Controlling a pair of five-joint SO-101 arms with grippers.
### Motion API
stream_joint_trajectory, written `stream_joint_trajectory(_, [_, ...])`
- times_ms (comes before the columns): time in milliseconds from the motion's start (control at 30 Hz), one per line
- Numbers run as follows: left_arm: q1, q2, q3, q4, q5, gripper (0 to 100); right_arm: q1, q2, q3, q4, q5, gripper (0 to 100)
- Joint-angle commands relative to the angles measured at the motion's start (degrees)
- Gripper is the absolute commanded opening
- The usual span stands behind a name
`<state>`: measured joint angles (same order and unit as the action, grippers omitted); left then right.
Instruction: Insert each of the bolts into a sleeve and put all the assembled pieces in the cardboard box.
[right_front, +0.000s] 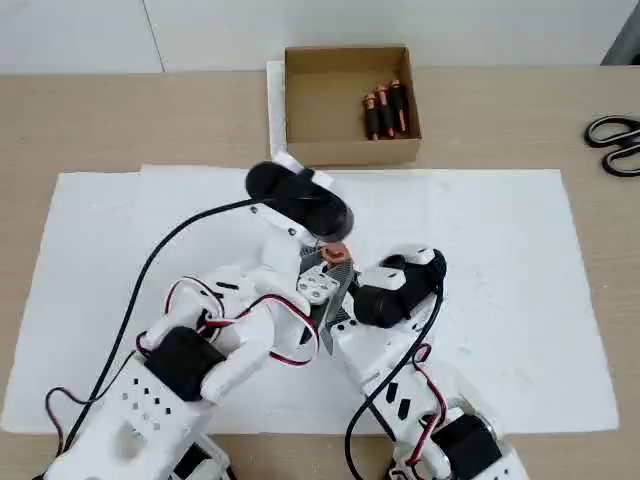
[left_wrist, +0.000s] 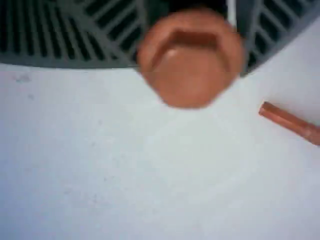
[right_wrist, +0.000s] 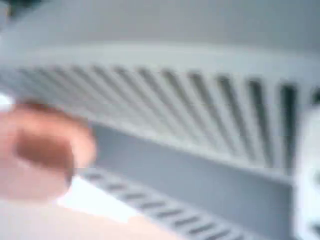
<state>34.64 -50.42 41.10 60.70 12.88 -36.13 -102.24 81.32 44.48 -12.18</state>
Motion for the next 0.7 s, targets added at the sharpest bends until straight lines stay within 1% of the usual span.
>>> stream_joint_trajectory(0, [-0.1,-0.2,-0.5,2.5,-0.5,23,-0.1,-0.6,-0.8,-0.1,-0.1,0.4])
stream_joint_trajectory(133, [-0.2,-0.2,-2.8,5.1,-0.5,24,-0.1,-0.6,-0.8,-0.1,-0.1,0.4])
stream_joint_trajectory(267, [-0.4,-0.2,-7.9,10.4,-0.8,24,-0.1,-0.6,-0.8,-0.1,-0.1,0.4])
stream_joint_trajectory(367, [-3.3,-0.2,-11.3,13.8,-0.9,24,-0.1,-0.6,-0.8,-0.1,-0.1,0.4])
stream_joint_trajectory(467, [-9.4,-0.2,-14.0,14.4,-1.0,24,-0.1,-0.6,-0.8,-0.1,-0.1,0.4])
stream_joint_trajectory(667, [-28.1,-0.2,-20.8,14.4,-1.0,24,0.1,-0.6,-0.8,0.0,-0.1,0.4])
